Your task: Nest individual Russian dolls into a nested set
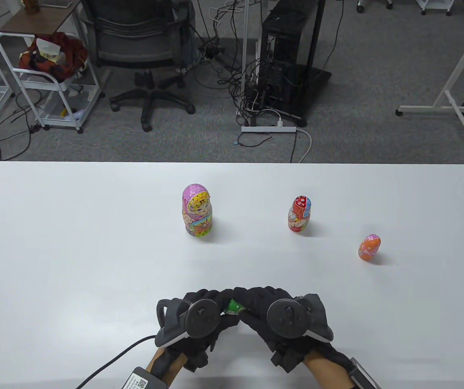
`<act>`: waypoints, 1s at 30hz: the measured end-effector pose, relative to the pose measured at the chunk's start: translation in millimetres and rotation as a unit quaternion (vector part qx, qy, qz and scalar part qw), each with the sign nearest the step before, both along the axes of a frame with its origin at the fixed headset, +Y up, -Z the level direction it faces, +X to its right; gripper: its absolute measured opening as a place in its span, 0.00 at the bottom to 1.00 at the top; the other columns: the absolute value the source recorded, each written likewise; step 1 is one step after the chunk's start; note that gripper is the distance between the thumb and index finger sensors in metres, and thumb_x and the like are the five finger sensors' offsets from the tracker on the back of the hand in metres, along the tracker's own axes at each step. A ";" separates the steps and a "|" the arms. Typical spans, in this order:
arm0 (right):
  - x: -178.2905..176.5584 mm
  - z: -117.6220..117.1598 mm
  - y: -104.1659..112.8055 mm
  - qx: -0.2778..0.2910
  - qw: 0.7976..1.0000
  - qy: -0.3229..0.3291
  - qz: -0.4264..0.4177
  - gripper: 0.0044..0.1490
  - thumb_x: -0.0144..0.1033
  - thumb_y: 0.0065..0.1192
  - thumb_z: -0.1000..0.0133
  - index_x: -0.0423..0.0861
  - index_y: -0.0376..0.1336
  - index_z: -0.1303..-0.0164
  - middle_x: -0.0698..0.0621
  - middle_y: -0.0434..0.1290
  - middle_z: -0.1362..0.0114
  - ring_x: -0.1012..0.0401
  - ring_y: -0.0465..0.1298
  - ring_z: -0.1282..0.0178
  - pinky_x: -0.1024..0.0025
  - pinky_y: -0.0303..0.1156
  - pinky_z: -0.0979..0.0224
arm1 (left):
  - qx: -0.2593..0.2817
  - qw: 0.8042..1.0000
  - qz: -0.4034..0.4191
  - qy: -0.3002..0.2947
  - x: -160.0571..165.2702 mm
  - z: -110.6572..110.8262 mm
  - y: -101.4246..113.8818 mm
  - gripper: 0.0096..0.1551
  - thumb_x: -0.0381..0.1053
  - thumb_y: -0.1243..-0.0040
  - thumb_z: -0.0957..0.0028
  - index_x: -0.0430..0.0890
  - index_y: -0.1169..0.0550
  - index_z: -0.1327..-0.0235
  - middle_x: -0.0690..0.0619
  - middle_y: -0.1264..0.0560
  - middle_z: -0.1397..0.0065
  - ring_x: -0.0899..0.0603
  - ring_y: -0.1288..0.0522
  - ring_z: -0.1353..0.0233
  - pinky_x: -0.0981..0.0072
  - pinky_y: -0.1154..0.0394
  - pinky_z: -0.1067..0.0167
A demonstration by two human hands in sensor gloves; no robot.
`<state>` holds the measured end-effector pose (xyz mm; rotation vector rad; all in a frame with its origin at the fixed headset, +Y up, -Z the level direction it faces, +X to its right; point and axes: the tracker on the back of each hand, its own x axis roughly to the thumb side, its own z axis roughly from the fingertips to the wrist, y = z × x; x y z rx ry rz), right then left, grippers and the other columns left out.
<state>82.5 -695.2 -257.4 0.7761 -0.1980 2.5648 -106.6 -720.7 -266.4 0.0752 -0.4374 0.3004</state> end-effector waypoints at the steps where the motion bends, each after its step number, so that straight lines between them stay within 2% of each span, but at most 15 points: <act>1: -0.7 0.4 -0.1 0.003 1.000 0.001 0.004 0.34 0.45 0.66 0.49 0.54 0.60 0.32 0.48 0.74 0.35 0.55 0.78 0.42 0.54 0.73 0.32 | -0.004 1.000 -0.001 -0.001 -0.2 -0.3 -0.3 0.40 0.66 0.35 0.62 0.48 0.21 0.37 0.52 0.14 0.43 0.50 0.15 0.45 0.51 0.21 0.39; 7: -2.8 3.3 -0.4 0.025 1.000 0.004 0.012 0.33 0.45 0.65 0.49 0.56 0.59 0.32 0.49 0.74 0.34 0.55 0.78 0.41 0.55 0.73 0.30 | -0.021 1.000 0.009 -0.006 -2.5 -2.4 -0.4 0.40 0.66 0.34 0.62 0.48 0.21 0.37 0.52 0.14 0.43 0.50 0.15 0.46 0.51 0.21 0.39; 9: -0.7 2.4 -2.2 0.040 0.999 -0.008 0.000 0.33 0.50 0.62 0.48 0.60 0.57 0.31 0.53 0.73 0.31 0.56 0.77 0.37 0.53 0.72 0.28 | -0.028 0.999 0.027 -0.002 -4.0 -3.8 0.8 0.40 0.67 0.35 0.62 0.49 0.21 0.37 0.54 0.14 0.43 0.51 0.15 0.45 0.52 0.21 0.39; 10: -0.3 0.8 -3.3 0.023 1.000 -0.012 -0.016 0.34 0.53 0.60 0.48 0.63 0.55 0.30 0.54 0.70 0.27 0.56 0.75 0.32 0.51 0.70 0.26 | -0.048 0.998 0.047 -0.002 -3.4 -4.5 1.0 0.40 0.68 0.35 0.61 0.50 0.21 0.37 0.54 0.15 0.42 0.50 0.15 0.45 0.51 0.21 0.38; 12: -1.5 -3.0 -1.3 0.008 0.998 -0.020 -0.067 0.34 0.50 0.61 0.47 0.62 0.55 0.30 0.53 0.70 0.26 0.55 0.76 0.32 0.51 0.70 0.27 | -0.050 0.997 0.055 0.010 -2.9 -5.1 0.6 0.41 0.69 0.36 0.61 0.50 0.23 0.35 0.54 0.16 0.40 0.50 0.16 0.43 0.51 0.22 0.38; 14: -2.8 -12.6 5.7 -0.020 0.997 -0.032 -0.065 0.35 0.50 0.61 0.46 0.61 0.54 0.28 0.52 0.69 0.26 0.54 0.75 0.32 0.50 0.68 0.26 | -0.052 0.998 0.035 0.019 -5.0 -8.8 -0.2 0.47 0.71 0.39 0.60 0.50 0.30 0.28 0.52 0.21 0.30 0.47 0.19 0.35 0.47 0.25 0.34; 16: -2.9 -28.2 13.7 -0.036 0.995 -0.075 -0.050 0.36 0.50 0.62 0.45 0.60 0.53 0.27 0.51 0.68 0.25 0.54 0.74 0.32 0.48 0.67 0.25 | -0.058 0.998 0.012 0.024 -9.6 -12.0 -5.6 0.55 0.73 0.40 0.59 0.50 0.41 0.21 0.48 0.31 0.21 0.42 0.28 0.25 0.39 0.32 0.30; 19: -2.4 -51.2 14.7 -0.057 0.988 -0.141 -0.017 0.37 0.49 0.63 0.46 0.60 0.52 0.27 0.52 0.67 0.24 0.54 0.73 0.31 0.49 0.66 0.24 | -0.046 0.998 -0.032 0.040 -17.0 -16.1 -12.8 0.59 0.74 0.42 0.59 0.50 0.48 0.19 0.43 0.41 0.17 0.37 0.37 0.20 0.31 0.41 0.27; 24: -0.7 -86.1 -8.1 -0.111 0.968 -0.221 0.046 0.36 0.48 0.64 0.45 0.62 0.52 0.28 0.55 0.64 0.22 0.56 0.71 0.28 0.50 0.64 0.22 | -0.031 0.993 -0.094 0.059 -20.1 -20.8 -18.0 0.61 0.77 0.45 0.60 0.52 0.51 0.18 0.41 0.51 0.14 0.34 0.47 0.17 0.25 0.52 0.27; 28: 2.5 -97.6 -33.3 -0.162 0.953 -0.245 0.069 0.36 0.46 0.65 0.45 0.62 0.53 0.29 0.54 0.63 0.21 0.55 0.71 0.28 0.50 0.63 0.21 | -0.052 0.985 -0.150 0.073 -20.6 -24.9 -23.5 0.63 0.79 0.46 0.60 0.52 0.52 0.18 0.41 0.52 0.14 0.34 0.48 0.16 0.24 0.55 0.27; 30: 3.5 -98.8 -42.0 -0.162 0.949 -0.257 0.087 0.36 0.46 0.66 0.45 0.62 0.53 0.29 0.54 0.63 0.21 0.56 0.70 0.28 0.50 0.63 0.21 | -0.049 0.983 -0.159 0.076 -22.0 -26.1 -24.4 0.63 0.80 0.46 0.60 0.53 0.52 0.18 0.41 0.52 0.14 0.34 0.48 0.16 0.23 0.55 0.28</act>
